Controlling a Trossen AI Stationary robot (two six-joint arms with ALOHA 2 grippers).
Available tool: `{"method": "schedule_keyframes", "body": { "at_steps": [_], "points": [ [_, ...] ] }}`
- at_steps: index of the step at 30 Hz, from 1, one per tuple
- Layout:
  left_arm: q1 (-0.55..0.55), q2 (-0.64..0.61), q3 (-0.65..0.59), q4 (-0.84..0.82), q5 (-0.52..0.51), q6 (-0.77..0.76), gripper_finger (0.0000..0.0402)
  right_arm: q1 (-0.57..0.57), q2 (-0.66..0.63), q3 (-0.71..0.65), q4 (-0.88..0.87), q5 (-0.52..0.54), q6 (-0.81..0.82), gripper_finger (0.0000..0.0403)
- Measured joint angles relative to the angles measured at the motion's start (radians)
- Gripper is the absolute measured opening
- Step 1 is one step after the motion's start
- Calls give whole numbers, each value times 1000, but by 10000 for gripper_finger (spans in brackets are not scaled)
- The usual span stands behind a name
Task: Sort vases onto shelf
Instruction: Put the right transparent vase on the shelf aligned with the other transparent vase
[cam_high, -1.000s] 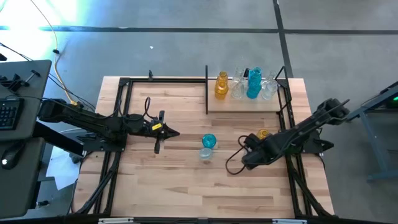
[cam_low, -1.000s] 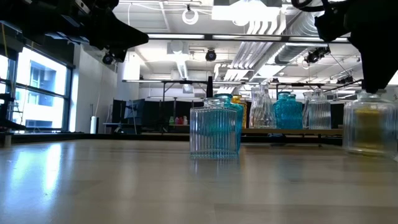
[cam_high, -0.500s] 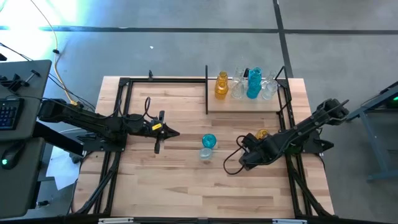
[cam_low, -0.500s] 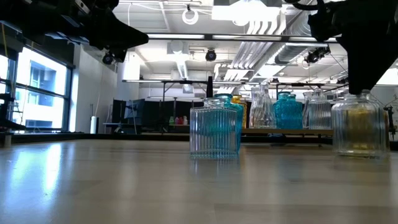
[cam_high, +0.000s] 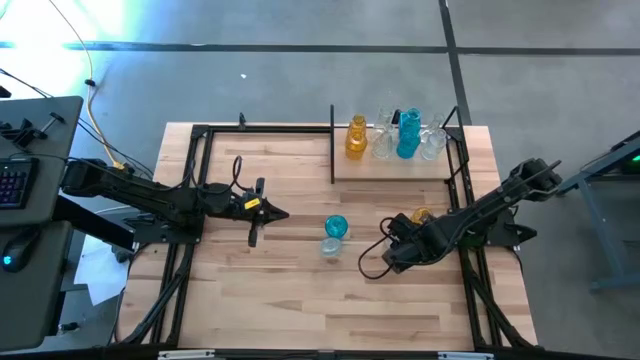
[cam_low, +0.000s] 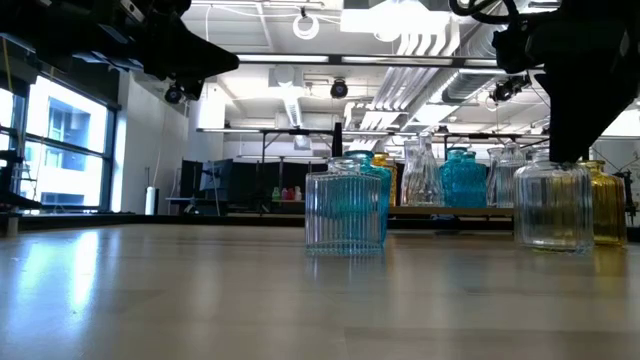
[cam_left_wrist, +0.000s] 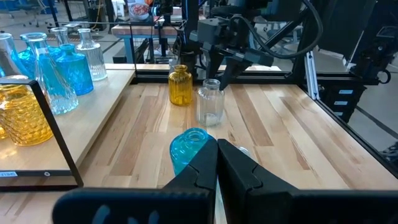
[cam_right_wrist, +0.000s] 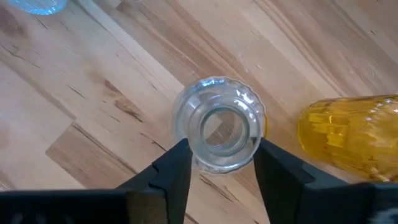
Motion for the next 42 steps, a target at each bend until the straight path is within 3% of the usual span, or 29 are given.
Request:
{"method": "schedule_keyframes", "body": {
  "at_steps": [11, 16, 35, 39, 42],
  "points": [
    [0, 0, 0, 0, 0, 0, 1, 0, 2, 27, -16, 42, -18, 204],
    [0, 0, 0, 0, 0, 0, 1, 0, 2, 28, 2, 80, -23, 211],
    [0, 0, 0, 1, 0, 0, 0, 0, 1, -15, 70, 78, -87, 127],
    [0, 0, 0, 1, 0, 0, 1, 0, 5, 39, 14, 55, -133, 121],
    [0, 0, 0, 2, 0, 0, 0, -4, -3, 109, -71, 106, -151, 120]
  ]
}}
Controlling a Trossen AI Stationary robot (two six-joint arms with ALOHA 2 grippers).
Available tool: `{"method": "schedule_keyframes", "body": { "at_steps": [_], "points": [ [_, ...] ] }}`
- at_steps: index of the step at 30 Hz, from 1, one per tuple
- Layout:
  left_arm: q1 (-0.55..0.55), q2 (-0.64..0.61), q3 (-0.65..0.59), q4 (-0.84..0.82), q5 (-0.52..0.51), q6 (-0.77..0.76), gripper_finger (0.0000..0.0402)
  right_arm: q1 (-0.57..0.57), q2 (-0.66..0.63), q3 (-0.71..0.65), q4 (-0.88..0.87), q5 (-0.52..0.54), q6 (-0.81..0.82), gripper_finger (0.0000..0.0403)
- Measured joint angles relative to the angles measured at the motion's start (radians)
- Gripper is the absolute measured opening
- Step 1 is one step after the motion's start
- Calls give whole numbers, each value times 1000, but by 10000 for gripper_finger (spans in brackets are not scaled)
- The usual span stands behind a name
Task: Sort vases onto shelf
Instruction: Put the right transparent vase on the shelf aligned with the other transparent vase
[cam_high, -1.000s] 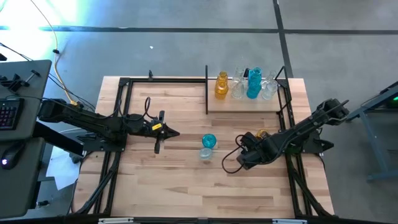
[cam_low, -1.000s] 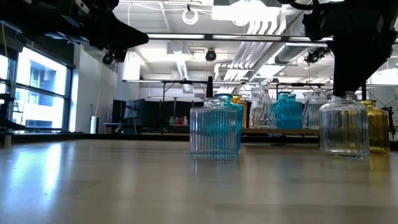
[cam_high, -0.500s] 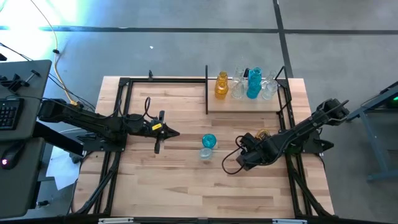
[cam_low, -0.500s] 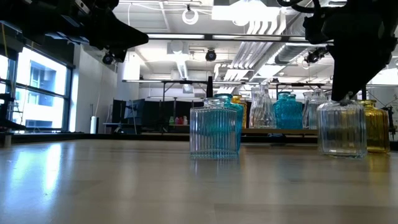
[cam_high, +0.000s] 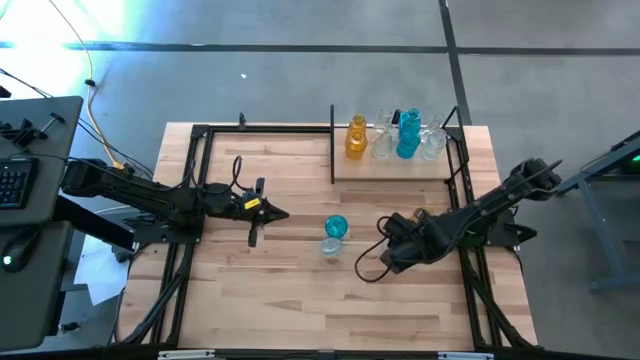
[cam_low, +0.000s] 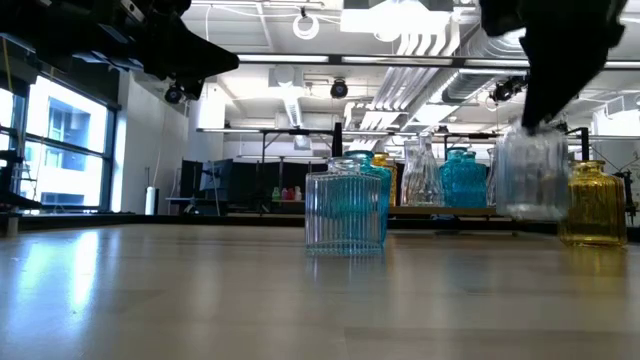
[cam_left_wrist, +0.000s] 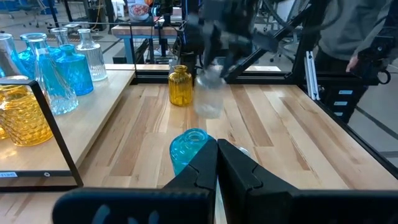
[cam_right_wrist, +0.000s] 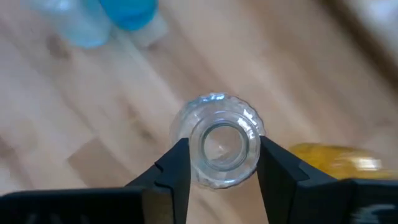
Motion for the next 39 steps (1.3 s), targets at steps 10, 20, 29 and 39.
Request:
{"method": "schedule_keyframes", "body": {
  "at_steps": [10, 20, 29, 39],
  "points": [
    [0, 0, 0, 0, 0, 0, 1, -95, -151, 134, -468, 223, 162, 119],
    [0, 0, 0, 1, 0, 1, 0, -399, -449, -162, -337, 229, 39, 117],
    [0, 0, 0, 7, 0, 2, 1, -712, -634, -339, -95, 162, -244, 117],
    [0, 0, 0, 6, 0, 2, 1, -997, -640, -400, 75, 93, -502, 117]
  ]
}}
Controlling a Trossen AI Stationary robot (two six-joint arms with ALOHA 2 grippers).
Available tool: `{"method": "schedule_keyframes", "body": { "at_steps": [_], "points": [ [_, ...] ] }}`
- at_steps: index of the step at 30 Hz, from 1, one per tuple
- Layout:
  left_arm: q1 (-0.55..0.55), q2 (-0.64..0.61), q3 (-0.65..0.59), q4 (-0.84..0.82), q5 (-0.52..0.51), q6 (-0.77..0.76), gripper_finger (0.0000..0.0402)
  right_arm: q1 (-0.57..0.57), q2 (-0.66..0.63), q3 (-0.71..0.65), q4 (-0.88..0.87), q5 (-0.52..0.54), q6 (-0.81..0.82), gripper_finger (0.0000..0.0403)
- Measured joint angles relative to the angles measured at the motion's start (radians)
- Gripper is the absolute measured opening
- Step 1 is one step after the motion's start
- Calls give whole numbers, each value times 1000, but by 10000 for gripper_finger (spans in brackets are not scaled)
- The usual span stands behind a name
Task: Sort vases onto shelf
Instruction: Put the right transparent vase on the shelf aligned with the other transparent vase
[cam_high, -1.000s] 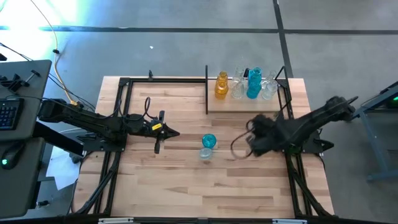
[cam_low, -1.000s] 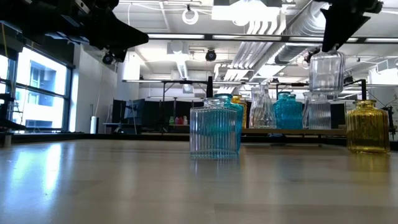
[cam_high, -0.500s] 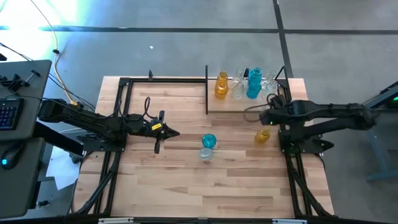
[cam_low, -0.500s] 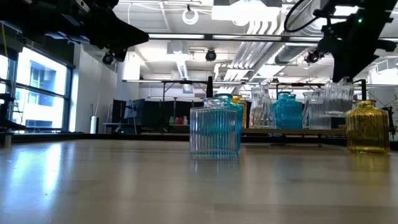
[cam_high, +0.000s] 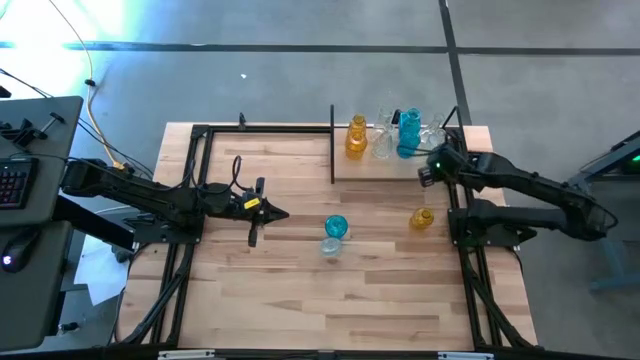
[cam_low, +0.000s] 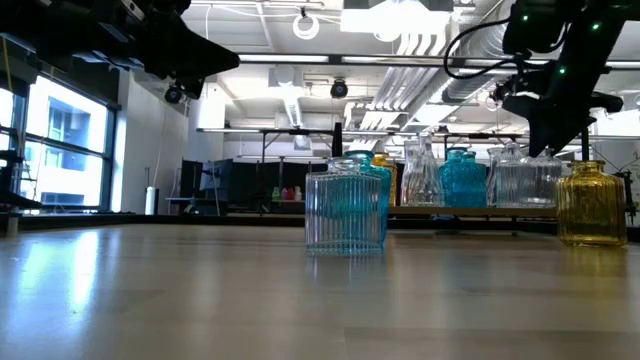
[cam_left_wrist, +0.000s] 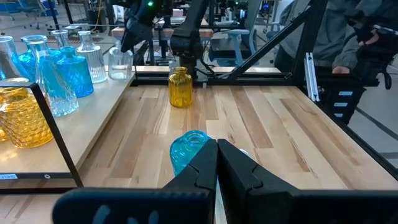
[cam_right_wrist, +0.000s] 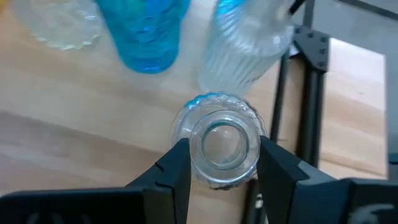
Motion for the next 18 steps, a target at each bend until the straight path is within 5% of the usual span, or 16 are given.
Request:
{"method": "schedule_keyframes", "body": {
  "at_steps": [7, 18],
  "points": [
    [0, 0, 0, 0, 0, 0, 1, -132, 0, 0, 28, -42, -87, 117],
    [0, 0, 0, -1, 0, -1, 1, -159, 17, 0, 69, -77, -99, 143]
  ]
}}
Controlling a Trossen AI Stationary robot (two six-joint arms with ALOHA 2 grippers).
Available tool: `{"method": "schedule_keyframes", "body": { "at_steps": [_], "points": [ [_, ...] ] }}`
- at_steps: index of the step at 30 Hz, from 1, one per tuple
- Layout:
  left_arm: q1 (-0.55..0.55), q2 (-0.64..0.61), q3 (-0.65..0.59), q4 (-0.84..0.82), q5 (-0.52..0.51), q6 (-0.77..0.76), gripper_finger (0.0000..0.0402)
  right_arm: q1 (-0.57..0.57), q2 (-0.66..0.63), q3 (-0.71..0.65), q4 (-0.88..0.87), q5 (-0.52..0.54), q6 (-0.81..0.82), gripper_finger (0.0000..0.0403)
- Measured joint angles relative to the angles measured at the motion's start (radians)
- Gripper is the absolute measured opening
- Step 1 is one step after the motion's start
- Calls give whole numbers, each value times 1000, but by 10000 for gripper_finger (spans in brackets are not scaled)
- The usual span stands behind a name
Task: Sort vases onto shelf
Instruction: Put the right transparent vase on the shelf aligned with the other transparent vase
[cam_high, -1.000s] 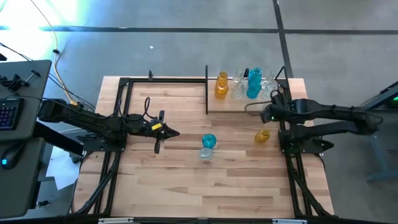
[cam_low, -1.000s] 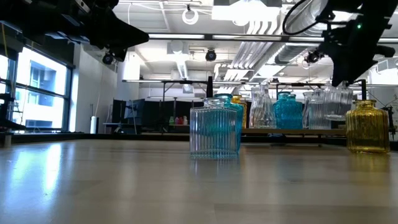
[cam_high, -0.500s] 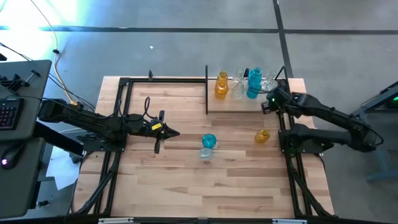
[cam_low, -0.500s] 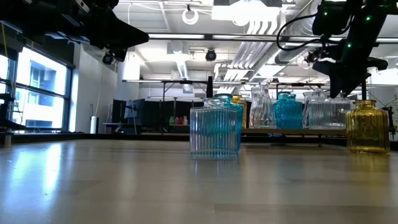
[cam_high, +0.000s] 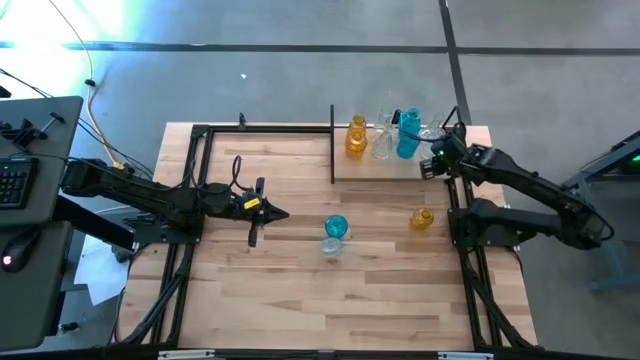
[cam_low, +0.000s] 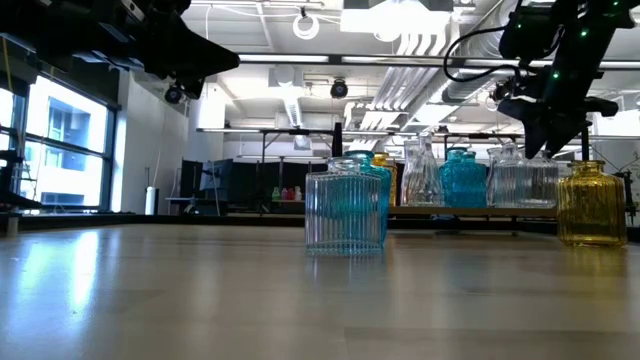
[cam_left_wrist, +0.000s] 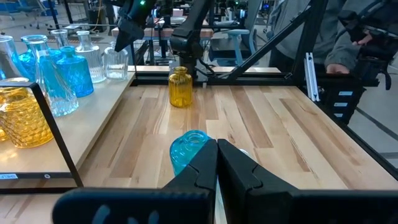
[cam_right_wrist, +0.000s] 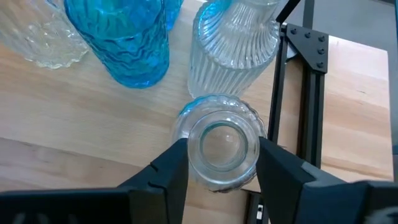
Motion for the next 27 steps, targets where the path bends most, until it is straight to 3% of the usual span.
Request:
{"method": "schedule_keyframes", "body": {
  "at_steps": [8, 18, 27],
  "points": [
    [0, 0, 0, -1, 0, 0, 1, 0, 21, 2, 3, 21, 8, 163],
    [0, 0, 0, -1, 0, 0, 1, 0, 22, 0, 8, 42, 4, 221],
    [0, 0, 0, -1, 0, 0, 1, 5, 21, 6, 34, 42, 0, 227]
  ]
}}
